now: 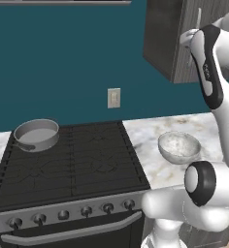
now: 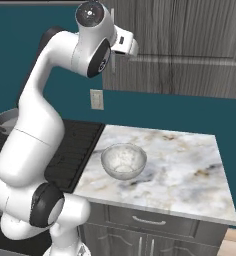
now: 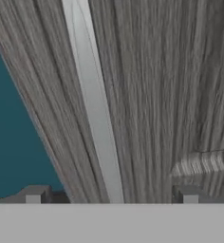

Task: Open the cabinet and move the ladle to the pot. Then close the cabinet.

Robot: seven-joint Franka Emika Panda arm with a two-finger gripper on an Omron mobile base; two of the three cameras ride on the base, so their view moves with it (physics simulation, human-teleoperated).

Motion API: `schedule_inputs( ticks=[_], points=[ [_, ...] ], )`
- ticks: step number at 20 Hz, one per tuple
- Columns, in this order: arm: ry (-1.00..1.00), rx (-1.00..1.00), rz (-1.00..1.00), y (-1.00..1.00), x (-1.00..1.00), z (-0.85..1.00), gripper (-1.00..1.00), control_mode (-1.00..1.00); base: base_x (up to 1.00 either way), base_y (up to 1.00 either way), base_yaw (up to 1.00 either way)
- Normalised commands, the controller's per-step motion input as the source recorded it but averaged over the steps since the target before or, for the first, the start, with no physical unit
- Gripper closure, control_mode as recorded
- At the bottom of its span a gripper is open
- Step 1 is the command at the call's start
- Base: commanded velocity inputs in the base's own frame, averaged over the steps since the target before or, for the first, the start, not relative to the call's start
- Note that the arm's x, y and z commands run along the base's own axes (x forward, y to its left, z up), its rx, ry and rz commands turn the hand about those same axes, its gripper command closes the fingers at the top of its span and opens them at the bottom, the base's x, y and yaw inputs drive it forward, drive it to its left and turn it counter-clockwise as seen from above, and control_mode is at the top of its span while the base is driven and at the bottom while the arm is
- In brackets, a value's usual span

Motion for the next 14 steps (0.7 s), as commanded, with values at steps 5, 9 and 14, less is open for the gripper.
schedule_inputs(
  ticks=[5, 9, 14],
  points=[
    [-0.07, 0.02, 0.00, -0.04, 0.48, 0.00, -1.00, -1.00, 0.00, 0.00, 0.00],
    [-0.04, 0.01, 0.00, -0.12, 0.44, -0.01, -1.00, -1.00, 0.00, 0.00, 0.00],
    [-0.03, 0.00, 0.00, -0.32, 0.30, -0.04, 1.00, -1.00, 0.00, 0.00, 0.00]
  ],
)
